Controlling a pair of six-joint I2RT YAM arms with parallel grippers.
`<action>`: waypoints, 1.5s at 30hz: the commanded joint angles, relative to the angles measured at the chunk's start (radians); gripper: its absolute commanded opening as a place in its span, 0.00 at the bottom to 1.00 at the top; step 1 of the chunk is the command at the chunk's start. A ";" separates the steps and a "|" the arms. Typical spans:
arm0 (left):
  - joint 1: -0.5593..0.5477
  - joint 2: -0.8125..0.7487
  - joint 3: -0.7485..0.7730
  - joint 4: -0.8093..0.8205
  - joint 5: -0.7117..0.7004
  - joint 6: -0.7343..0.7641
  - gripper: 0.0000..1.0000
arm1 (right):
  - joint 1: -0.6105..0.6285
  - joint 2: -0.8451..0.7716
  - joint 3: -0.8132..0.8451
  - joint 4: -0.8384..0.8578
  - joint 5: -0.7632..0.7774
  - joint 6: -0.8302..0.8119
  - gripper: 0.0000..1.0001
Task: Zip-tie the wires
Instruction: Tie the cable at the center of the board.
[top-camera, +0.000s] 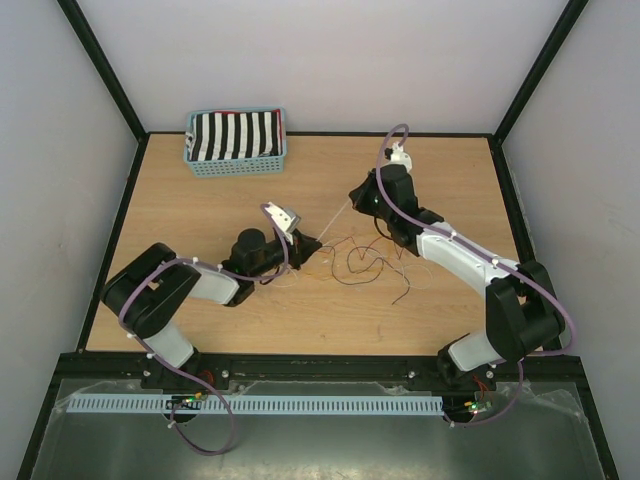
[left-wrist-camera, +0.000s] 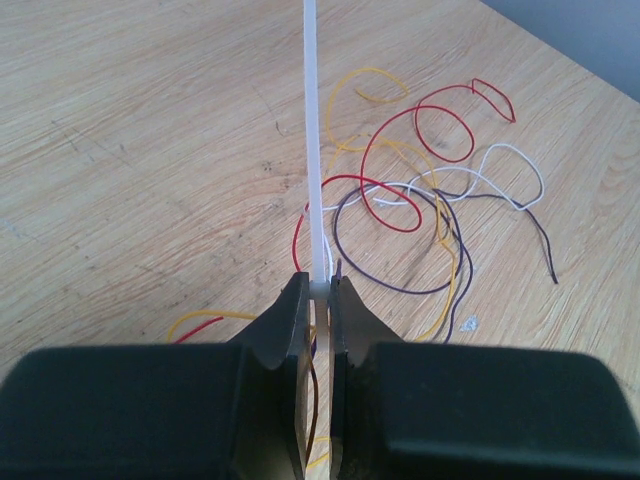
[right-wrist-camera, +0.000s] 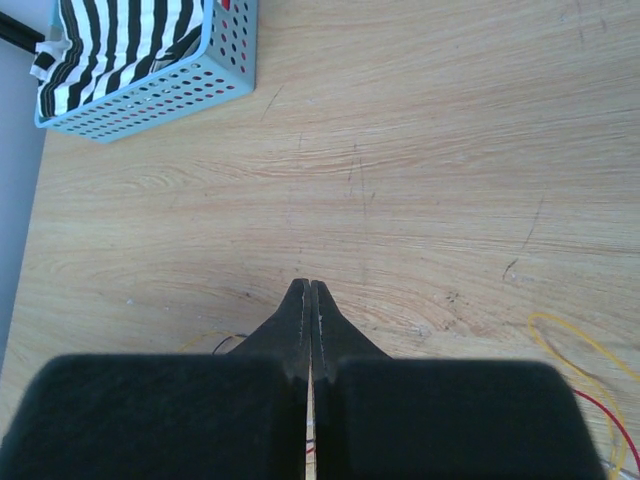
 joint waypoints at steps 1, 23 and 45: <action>0.008 -0.020 -0.031 -0.015 0.003 0.004 0.00 | -0.029 -0.014 0.048 0.040 0.080 -0.025 0.00; 0.128 -0.367 0.016 -0.506 -0.067 -0.021 0.00 | -0.039 -0.217 -0.167 0.258 -0.220 -0.226 0.65; 0.296 -0.528 0.374 -1.300 0.009 -0.201 0.00 | 0.144 -0.284 -0.581 0.712 -0.655 -0.744 0.61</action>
